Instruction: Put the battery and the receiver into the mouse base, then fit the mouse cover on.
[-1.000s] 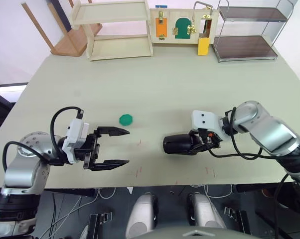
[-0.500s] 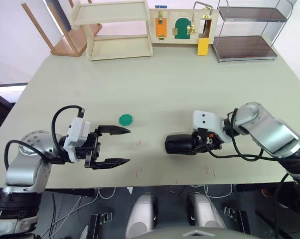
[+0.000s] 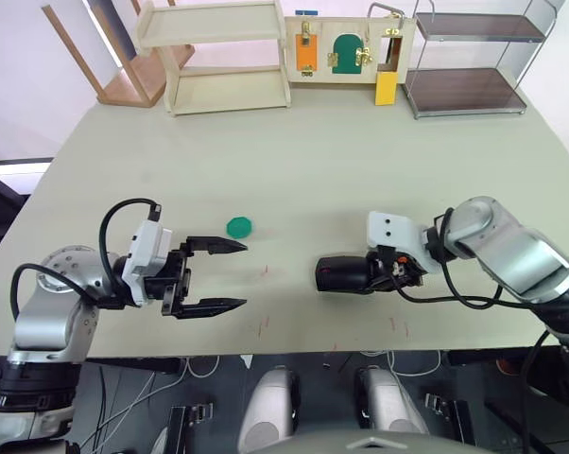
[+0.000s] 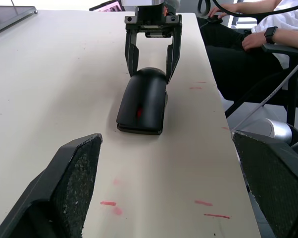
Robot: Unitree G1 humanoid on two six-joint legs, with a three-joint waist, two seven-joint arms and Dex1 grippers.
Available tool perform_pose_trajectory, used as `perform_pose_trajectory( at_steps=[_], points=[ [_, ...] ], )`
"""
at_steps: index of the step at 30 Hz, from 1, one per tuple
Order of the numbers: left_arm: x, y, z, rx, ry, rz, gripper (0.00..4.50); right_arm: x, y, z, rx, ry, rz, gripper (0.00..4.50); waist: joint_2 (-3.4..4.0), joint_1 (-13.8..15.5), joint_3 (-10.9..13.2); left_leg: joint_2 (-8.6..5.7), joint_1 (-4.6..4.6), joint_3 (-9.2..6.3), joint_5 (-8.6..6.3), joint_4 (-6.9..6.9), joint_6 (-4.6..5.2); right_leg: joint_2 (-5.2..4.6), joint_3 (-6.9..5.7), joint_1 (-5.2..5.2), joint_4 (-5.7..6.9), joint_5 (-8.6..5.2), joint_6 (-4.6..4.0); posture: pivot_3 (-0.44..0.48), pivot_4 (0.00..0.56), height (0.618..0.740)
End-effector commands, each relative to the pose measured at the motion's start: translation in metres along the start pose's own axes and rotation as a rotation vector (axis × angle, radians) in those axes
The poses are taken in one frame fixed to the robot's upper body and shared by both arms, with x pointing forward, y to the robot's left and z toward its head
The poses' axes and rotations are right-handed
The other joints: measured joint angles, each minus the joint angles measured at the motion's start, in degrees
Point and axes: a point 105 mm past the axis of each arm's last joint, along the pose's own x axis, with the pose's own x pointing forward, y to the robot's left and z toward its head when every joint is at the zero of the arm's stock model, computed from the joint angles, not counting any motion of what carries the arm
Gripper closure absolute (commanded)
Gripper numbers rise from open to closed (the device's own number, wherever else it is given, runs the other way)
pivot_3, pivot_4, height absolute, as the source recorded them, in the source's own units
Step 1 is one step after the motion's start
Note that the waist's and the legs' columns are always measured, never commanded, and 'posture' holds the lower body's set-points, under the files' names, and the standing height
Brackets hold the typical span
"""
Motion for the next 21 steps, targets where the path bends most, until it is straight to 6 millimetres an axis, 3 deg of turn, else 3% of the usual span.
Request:
perform_pose_trajectory(
  at_steps=[1,19,20,21],
  points=[
    [0.001,-0.0015,0.0058,0.034,-0.005,-0.019,0.0,-0.0015,-0.0017,-0.0033,-0.003,0.012,-0.022,2.21,0.0,0.0,0.0,0.0,0.0,0.01,0.0,0.0,0.0,0.0,0.0,0.0,0.0,0.0,0.0,0.0,0.15,0.74],
    [0.0025,-0.0001,0.0075,0.037,-0.003,-0.028,0.0,0.0015,-0.0001,-0.0039,0.008,-0.002,-0.027,2.21,0.0,0.0,0.0,-0.01,0.01,-0.02,0.0,0.01,0.0,0.01,-0.01,0.01,0.01,0.01,0.01,0.0,0.15,0.74],
    [0.0026,0.0001,0.0076,0.038,-0.004,-0.028,0.0,0.0015,-0.0002,-0.0037,0.007,-0.003,-0.028,1.2,0.0,0.0,0.0,-0.01,0.01,-0.02,0.0,0.01,0.0,0.01,-0.01,0.01,0.02,0.01,0.01,0.0,0.15,0.74],
    [0.0027,0.0002,0.0076,0.038,-0.004,-0.027,0.0,0.0015,-0.0002,-0.0035,0.005,-0.003,-0.028,0.92,0.0,0.0,0.0,-0.01,0.01,-0.02,0.0,0.01,0.0,0.01,-0.01,0.01,0.02,0.01,0.01,0.0,0.15,0.74]
  ],
)
